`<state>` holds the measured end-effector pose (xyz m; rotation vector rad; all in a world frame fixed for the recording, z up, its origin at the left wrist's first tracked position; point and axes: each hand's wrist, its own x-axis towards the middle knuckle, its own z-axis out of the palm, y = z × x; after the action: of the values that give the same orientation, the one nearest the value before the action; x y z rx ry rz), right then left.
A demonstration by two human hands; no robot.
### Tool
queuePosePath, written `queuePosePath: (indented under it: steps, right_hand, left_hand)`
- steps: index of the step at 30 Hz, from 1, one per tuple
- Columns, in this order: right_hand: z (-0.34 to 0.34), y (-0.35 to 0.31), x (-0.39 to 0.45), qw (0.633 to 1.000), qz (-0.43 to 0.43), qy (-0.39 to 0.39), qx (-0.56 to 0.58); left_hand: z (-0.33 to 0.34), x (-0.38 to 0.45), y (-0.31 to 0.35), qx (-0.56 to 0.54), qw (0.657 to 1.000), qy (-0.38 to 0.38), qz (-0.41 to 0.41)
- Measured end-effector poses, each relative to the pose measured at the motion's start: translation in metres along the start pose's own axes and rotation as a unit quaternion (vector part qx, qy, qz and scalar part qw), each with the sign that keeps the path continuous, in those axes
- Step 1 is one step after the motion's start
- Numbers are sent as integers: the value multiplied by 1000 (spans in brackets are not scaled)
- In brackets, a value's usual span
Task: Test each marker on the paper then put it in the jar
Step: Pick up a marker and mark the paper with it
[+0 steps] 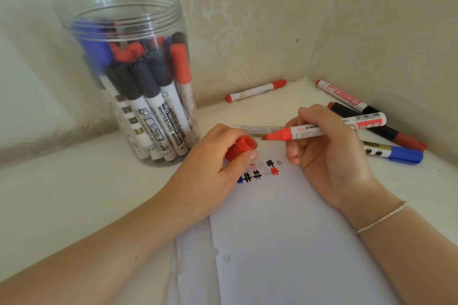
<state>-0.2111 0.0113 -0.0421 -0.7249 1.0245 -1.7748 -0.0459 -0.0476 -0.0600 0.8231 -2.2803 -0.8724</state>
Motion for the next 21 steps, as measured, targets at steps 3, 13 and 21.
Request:
queuePosePath:
  steps: [3,13,21]
  right_hand:
    - [0,1,-2,999,-12,-9,-32]
    - [1,7,-5,987,-29,-62,-144]
    - [1,2,-5,996,-12,-64,-61]
  left_hand:
    - [0,0,1,-4,1000,-7,0]
    - [2,-2,-1,67,995,-9,68]
    - [0,-8,11,77,989,-7,127]
